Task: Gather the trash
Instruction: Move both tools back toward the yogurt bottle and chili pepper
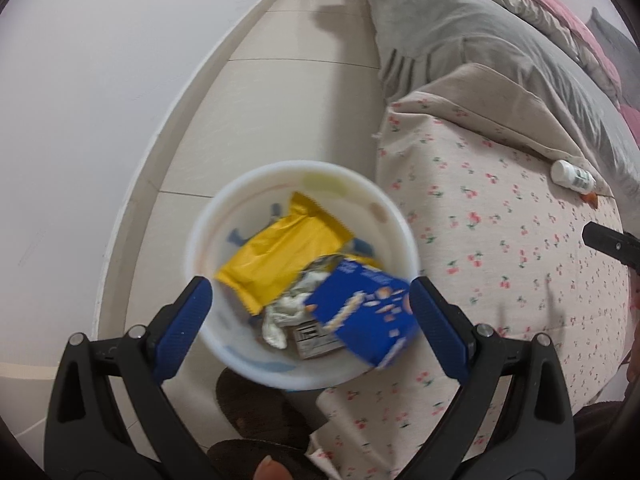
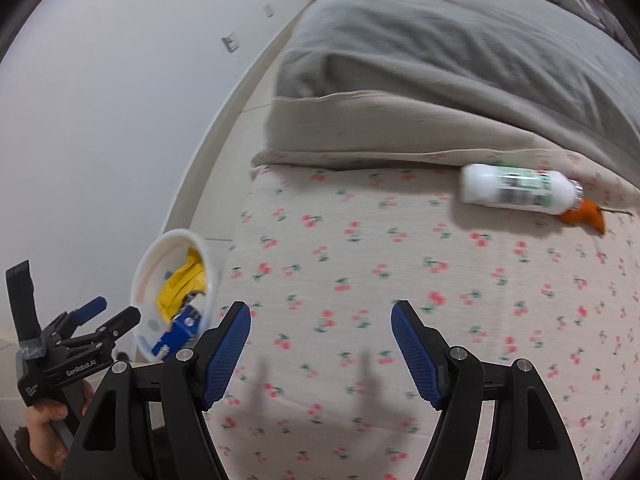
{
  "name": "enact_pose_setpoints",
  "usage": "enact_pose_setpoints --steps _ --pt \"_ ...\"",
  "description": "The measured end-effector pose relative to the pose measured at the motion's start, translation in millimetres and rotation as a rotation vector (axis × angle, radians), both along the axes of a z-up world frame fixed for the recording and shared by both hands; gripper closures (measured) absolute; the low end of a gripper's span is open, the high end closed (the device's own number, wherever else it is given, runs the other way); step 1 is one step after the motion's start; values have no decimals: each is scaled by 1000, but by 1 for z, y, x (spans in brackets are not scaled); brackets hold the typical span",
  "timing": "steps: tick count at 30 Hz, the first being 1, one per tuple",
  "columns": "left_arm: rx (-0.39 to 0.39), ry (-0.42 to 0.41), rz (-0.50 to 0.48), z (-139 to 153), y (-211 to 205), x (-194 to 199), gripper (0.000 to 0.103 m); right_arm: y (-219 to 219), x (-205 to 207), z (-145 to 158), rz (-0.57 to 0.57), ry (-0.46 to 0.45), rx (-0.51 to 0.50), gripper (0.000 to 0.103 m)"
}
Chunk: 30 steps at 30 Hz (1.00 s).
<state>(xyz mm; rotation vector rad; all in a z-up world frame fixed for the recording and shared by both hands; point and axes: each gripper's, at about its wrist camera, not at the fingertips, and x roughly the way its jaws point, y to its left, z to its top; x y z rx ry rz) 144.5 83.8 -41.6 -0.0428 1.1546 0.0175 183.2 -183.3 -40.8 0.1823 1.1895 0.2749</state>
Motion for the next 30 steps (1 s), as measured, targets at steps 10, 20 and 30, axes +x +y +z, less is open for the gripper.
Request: enact_pose_setpoints --steps 10,20,30 --pt "-9 6 -101 1 -72 13 4 -74 -7 2 -109 0 -25 28" --pt "-8 5 -229 -6 -150 25 4 -159 -16 1 -244 23 -20 28" --pt "7 -9 -447 1 -255 74 5 -230 -14 11 -338 0 -76 28"
